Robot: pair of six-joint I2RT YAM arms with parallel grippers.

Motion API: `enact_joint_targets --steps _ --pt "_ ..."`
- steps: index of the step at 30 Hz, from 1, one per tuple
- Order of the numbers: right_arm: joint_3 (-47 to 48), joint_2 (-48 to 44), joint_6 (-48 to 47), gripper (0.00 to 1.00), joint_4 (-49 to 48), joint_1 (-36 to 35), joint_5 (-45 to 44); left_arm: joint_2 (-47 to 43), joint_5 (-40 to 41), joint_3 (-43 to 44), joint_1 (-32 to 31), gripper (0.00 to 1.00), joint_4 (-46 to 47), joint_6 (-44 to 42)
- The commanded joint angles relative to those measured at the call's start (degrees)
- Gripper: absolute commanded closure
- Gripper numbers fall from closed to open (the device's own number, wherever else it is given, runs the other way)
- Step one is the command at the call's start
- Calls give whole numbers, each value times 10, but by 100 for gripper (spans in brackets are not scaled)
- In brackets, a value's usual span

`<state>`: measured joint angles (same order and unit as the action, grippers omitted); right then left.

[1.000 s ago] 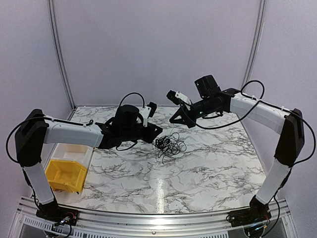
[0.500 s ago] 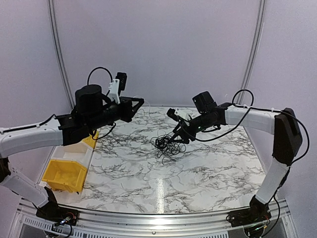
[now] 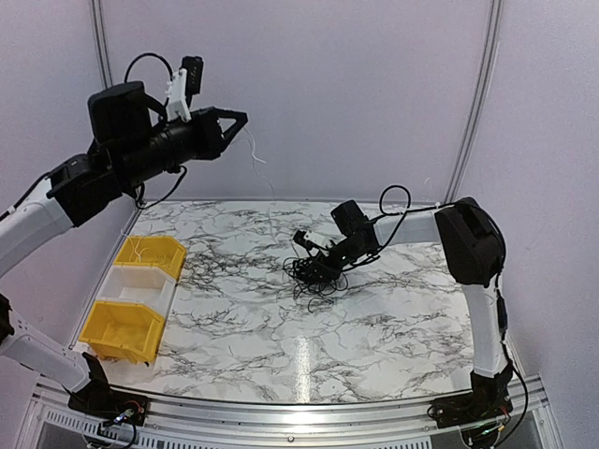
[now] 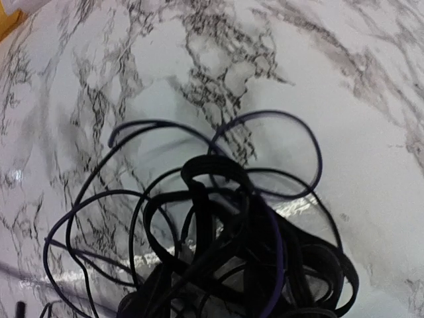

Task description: Untangle the cables

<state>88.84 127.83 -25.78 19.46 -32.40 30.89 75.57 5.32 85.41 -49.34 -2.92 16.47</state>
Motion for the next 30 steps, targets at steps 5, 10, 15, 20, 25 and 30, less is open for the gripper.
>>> enact_joint_targets --steps 5,10,15,20,25,30 --pt "-4 9 34 68 -6 6 -55 1 121 177 1 100 -159 -98" --pt "-21 -49 13 63 16 10 -56 -15 178 142 6 100 -174 -116" --pt "-65 -180 -2 42 12 15 -81 -37 188 66 22 100 -181 -108" --pt "-123 -297 -15 28 16 25 -111 -52 151 2 66 100 -187 -74" --pt "-194 -382 -19 28 19 48 -113 -55 106 -42 125 100 -189 -53" --pt "-312 -469 -34 27 -55 87 -91 -44 100 -65 190 100 -203 -54"
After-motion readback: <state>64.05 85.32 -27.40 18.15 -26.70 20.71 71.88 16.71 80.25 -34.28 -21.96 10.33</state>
